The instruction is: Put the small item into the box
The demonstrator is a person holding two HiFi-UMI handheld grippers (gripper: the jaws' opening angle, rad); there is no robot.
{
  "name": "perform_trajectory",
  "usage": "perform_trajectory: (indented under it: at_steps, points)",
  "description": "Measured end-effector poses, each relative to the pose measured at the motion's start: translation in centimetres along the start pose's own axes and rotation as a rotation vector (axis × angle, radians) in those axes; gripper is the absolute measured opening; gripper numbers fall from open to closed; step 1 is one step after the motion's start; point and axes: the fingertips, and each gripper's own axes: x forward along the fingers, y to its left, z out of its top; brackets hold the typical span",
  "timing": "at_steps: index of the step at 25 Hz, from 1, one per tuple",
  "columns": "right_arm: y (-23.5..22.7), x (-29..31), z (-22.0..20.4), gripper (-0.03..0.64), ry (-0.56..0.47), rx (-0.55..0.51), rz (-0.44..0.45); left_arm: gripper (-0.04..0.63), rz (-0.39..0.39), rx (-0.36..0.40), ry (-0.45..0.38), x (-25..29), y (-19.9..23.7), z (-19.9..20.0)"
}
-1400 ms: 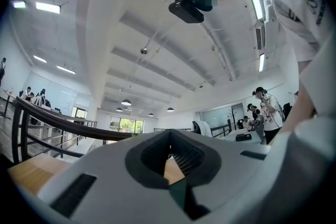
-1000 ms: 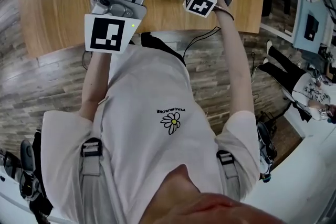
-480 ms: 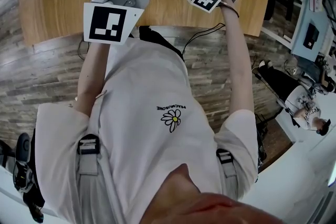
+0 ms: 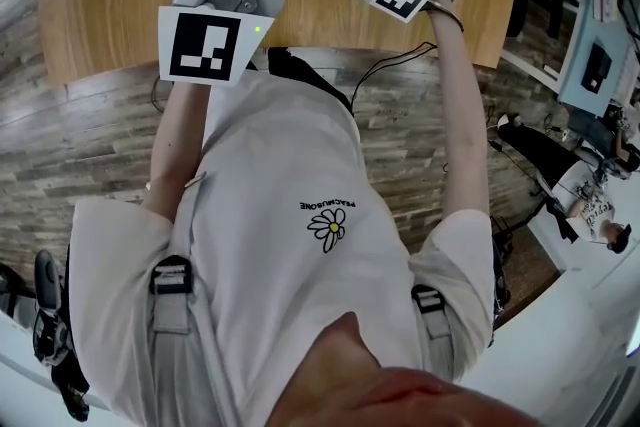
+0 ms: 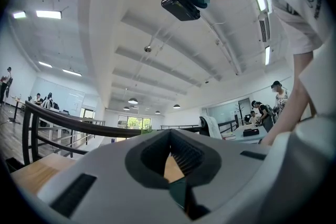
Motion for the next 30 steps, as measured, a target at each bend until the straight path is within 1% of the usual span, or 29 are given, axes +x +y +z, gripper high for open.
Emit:
perform_trajectory:
  at_steps: [3, 6, 8, 10, 13, 15, 17, 19, 21, 23, 24, 25, 27, 30]
  points:
    - [-0.3, -1.0, 0.6, 0.227, -0.026, 0.008, -0.022, 0.015, -0.005, 0.005, -0.008, 0.1, 0.0, 0.2]
    - [-2.2, -4.1, 2.0, 0.218, -0.115, 0.07, -0.106, 0.015, -0.013, 0.013, -0.024, 0.3, -0.2, 1.1]
    - [-4.1, -7.7, 3.5, 0.197, -0.221, 0.142, -0.188, 0.015, -0.015, 0.025, -0.031, 0.4, -0.3, 1.9]
    - [-6.1, -11.9, 5.3, 0.187, -0.359, 0.203, -0.294, 0.015, -0.013, 0.043, -0.035, 0.6, -0.3, 2.7]
    - [-8.2, -18.7, 7.3, 0.173, -0.569, 0.264, -0.456, 0.015, -0.019, 0.093, -0.034, 1.0, -0.6, 3.5]
    - [-8.7, -23.2, 8.0, 0.149, -0.687, 0.287, -0.546, 0.015, -0.021, 0.109, -0.029, 1.2, -1.0, 3.9]
    - [-8.5, -27.2, 8.3, 0.126, -0.795, 0.31, -0.614, 0.015, -0.022, 0.108, -0.03, 1.4, -1.6, 4.4]
    - [-7.8, -30.4, 7.9, 0.126, -0.902, 0.356, -0.665, 0.015, -0.034, 0.119, -0.04, 1.6, -2.4, 5.1]
    - [-6.9, -33.3, 7.0, 0.119, -1.011, 0.42, -0.73, 0.015, -0.062, 0.15, -0.048, 2.0, -3.3, 5.6]
    - [-5.7, -36.1, 5.8, 0.087, -1.127, 0.496, -0.805, 0.015, -0.091, 0.173, -0.054, 2.4, -4.3, 6.1]
    - [-5.0, -37.2, 5.1, 0.066, -1.177, 0.532, -0.846, 0.015, -0.101, 0.169, -0.058, 2.5, -4.7, 6.4]
    - [-4.2, -38.0, 4.3, 0.035, -1.21, 0.562, -0.892, 0.015, -0.107, 0.159, -0.064, 2.6, -5.2, 6.8]
    - [-2.5, -38.9, 3.0, 0.013, -1.246, 0.615, -0.981, 0.015, -0.117, 0.155, -0.078, 2.5, -6.1, 7.7]
    - [-0.2, -39.2, 1.9, 0.009, -1.251, 0.673, -1.094, 0.015, -0.149, 0.207, -0.088, 2.3, -7.7, 8.9]
